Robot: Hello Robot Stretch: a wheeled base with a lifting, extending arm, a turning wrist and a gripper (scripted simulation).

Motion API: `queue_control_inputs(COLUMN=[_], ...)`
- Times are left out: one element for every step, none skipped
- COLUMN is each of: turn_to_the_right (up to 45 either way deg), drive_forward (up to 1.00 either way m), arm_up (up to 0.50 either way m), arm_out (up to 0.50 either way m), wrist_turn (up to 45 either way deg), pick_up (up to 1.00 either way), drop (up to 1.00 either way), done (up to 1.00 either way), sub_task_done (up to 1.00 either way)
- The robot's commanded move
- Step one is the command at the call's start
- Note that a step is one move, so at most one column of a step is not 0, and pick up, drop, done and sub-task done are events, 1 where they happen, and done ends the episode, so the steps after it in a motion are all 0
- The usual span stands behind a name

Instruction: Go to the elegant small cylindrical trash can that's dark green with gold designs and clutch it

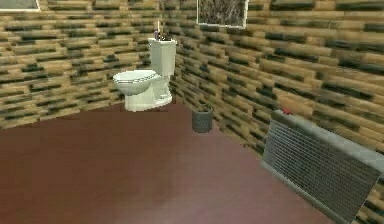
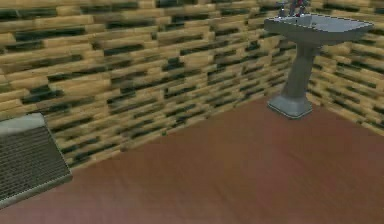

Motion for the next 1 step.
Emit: queue_control_inputs(turn_to_the_right=[0.0], drive_forward=[1.00], arm_up=[0.00], arm_out=[0.00], wrist_turn=[0.0], pick_up=[0.00], drop=[0.00], done=[0.00], sub_task_done=[0.00])
